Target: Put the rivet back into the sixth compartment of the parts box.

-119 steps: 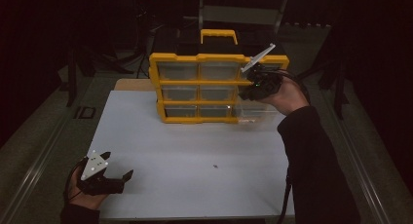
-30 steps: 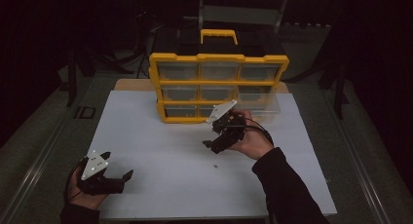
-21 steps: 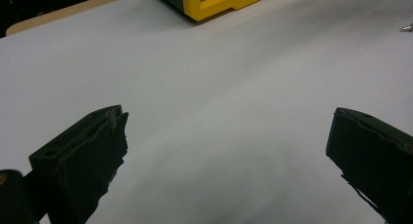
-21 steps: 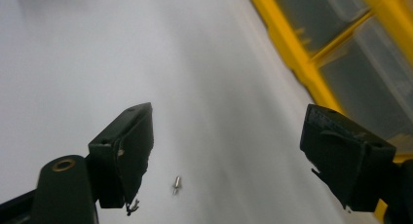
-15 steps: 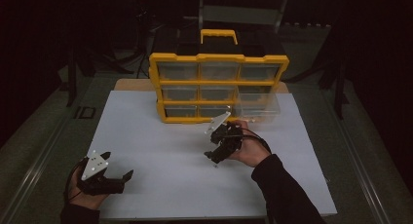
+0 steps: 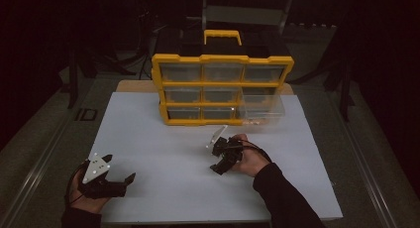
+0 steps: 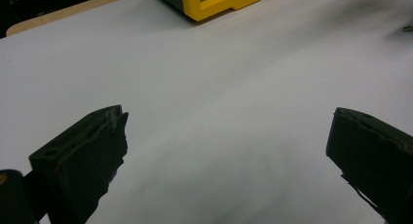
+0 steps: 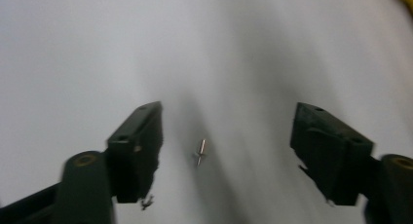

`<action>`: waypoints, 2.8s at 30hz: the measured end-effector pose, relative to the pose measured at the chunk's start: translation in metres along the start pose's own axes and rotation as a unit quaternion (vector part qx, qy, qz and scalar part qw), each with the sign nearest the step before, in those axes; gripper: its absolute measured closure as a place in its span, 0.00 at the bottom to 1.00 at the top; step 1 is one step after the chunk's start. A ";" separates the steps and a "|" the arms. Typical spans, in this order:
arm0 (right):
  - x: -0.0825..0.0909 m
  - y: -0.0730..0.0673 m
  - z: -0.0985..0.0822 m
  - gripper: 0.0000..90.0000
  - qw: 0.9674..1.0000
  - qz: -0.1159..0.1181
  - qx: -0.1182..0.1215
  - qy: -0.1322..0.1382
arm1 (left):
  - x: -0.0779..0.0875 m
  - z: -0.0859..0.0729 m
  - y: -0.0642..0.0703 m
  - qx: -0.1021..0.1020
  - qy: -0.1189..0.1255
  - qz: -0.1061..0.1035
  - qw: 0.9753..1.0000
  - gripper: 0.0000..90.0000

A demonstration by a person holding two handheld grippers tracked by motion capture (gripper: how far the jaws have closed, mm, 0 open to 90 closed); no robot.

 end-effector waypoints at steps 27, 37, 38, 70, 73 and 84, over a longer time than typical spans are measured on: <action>-0.024 -0.007 0.000 0.92 0.994 0.020 0.026 -0.108 | 0.000 0.000 0.000 0.000 0.001 0.000 1.000 0.02; -0.020 -0.008 0.005 0.92 0.991 0.017 0.042 -0.126 | 0.000 0.000 0.000 0.000 -0.001 -0.001 1.000 0.02; -0.019 -0.008 0.006 0.92 0.991 0.017 0.043 -0.126 | -0.001 0.000 0.000 0.000 -0.001 -0.001 1.000 0.02; 0.055 0.009 0.053 0.92 0.995 -0.017 0.056 -0.081 | 0.000 0.000 0.000 0.000 0.001 0.001 1.000 0.02; 0.063 0.011 0.057 0.92 0.996 -0.018 0.053 -0.073 | 0.000 0.000 0.000 0.000 0.001 0.001 1.000 0.02; 0.087 0.019 0.068 0.92 0.998 -0.025 0.045 -0.041 | 0.000 0.000 0.000 0.000 0.001 0.001 1.000 0.02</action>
Point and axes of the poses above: each handheld gripper's, and its own axes: x roughly backward along the jaws, z roughly out of its top, y roughly to its right, the point moved 1 cm from there along -x, roughly forward along the jaws, and after that the axes turned 9 degrees about -x, right-handed, at the moved point
